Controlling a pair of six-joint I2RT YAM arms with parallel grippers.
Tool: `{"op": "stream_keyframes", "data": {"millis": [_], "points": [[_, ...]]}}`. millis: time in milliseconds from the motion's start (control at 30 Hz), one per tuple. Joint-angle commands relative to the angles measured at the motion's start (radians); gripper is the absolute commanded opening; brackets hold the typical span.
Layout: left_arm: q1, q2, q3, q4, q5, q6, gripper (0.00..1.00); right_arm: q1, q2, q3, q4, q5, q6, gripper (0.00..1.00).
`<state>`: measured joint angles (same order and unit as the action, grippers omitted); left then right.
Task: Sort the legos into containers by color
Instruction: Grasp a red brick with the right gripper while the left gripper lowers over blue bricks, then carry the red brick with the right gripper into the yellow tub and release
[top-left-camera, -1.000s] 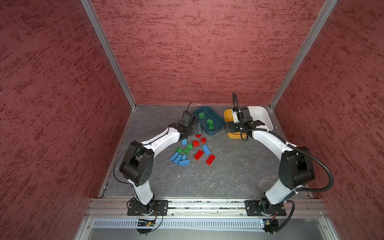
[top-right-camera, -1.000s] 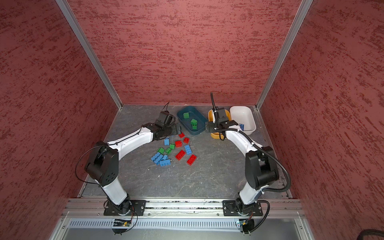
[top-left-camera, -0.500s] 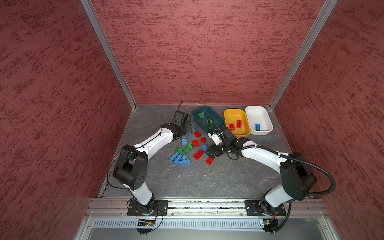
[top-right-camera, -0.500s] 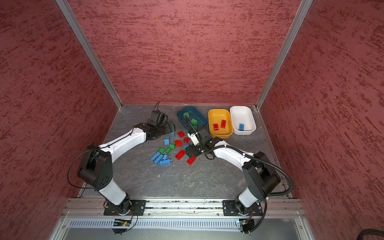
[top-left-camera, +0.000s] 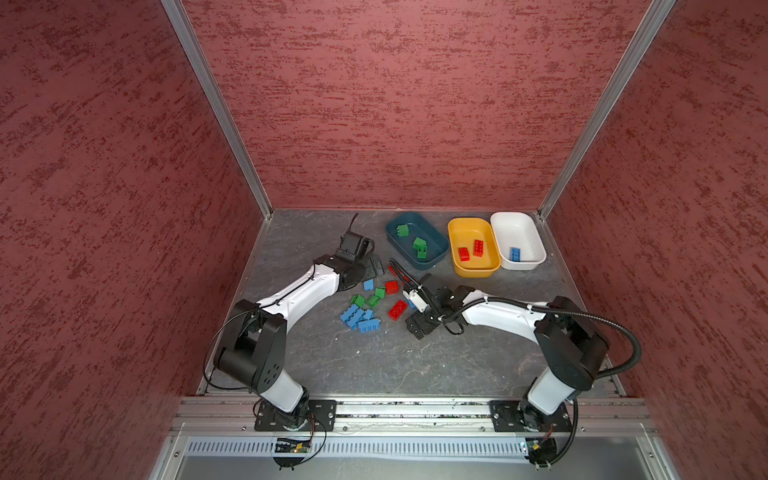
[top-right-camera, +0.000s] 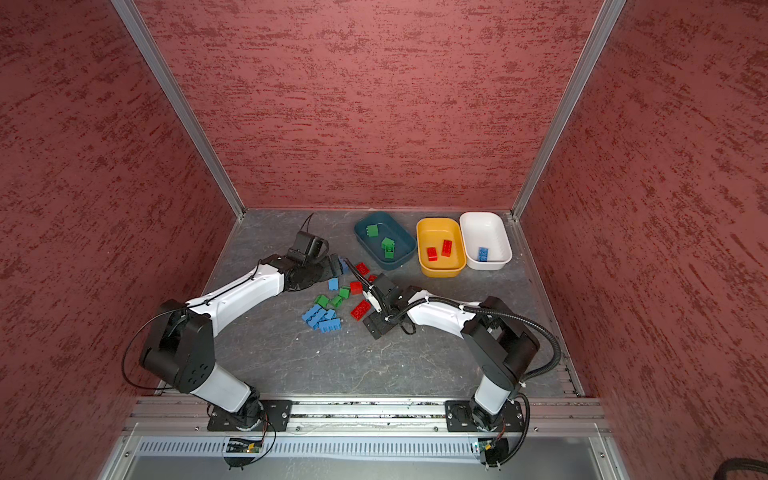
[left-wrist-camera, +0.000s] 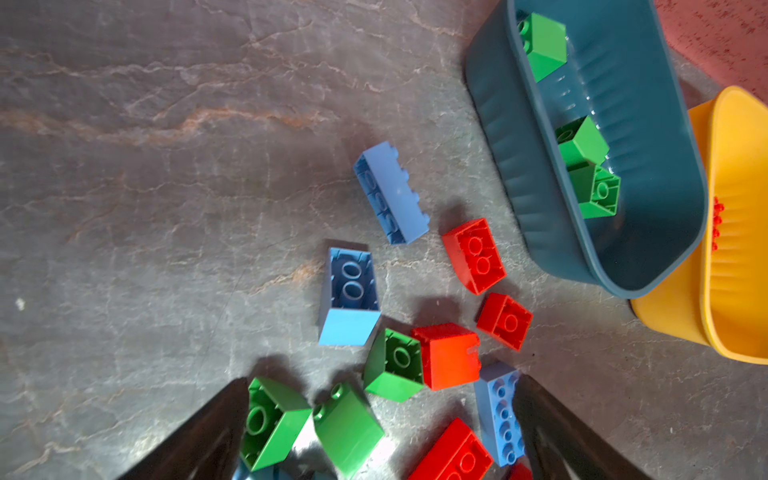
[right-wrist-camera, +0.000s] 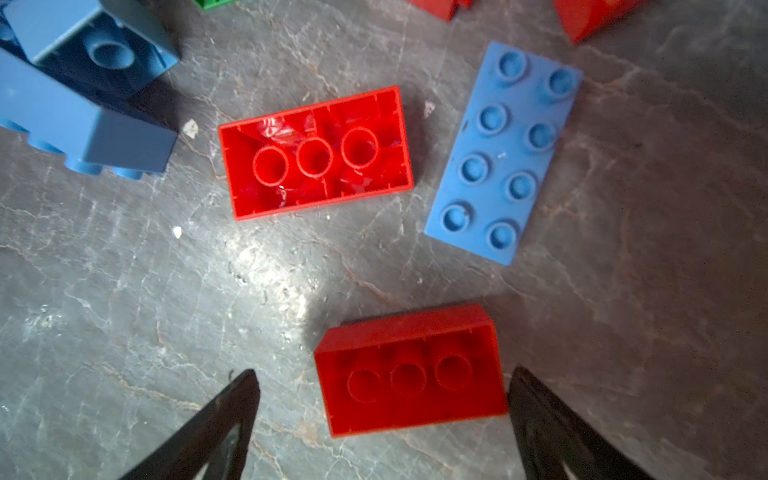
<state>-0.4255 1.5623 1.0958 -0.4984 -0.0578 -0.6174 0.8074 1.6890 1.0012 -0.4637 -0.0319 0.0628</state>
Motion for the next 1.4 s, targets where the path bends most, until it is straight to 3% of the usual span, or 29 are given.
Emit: {"op": "stream_keyframes", "data": {"millis": [0, 400, 567, 767, 900, 1067, 1367], "points": [[0.002, -0.06, -0.04, -0.047, 0.022, -0.01, 0.99, 0.013, 0.017, 0.0, 0.007, 0.065, -0.038, 0.91], [-0.041, -0.225, -0.181, -0.194, 0.058, -0.067, 0.99, 0.016, 0.044, -0.011, 0.023, 0.09, -0.034, 0.68], [-0.103, -0.244, -0.213, -0.244, 0.038, -0.106, 0.99, 0.015, 0.032, -0.019, 0.034, 0.081, -0.035, 0.57], [-0.201, -0.266, -0.244, -0.225, -0.049, -0.147, 1.0, 0.006, -0.001, -0.037, 0.062, 0.102, -0.031, 0.51], [-0.23, -0.251, -0.263, -0.189, -0.056, -0.085, 1.0, -0.012, -0.039, -0.049, 0.091, 0.106, -0.02, 0.49], [-0.233, -0.189, -0.258, -0.17, 0.015, 0.031, 1.0, -0.053, -0.09, -0.079, 0.136, 0.105, 0.007, 0.47], [-0.25, -0.098, -0.203, -0.123, 0.072, 0.093, 0.99, -0.141, -0.168, -0.115, 0.192, 0.07, 0.057, 0.45]]}}
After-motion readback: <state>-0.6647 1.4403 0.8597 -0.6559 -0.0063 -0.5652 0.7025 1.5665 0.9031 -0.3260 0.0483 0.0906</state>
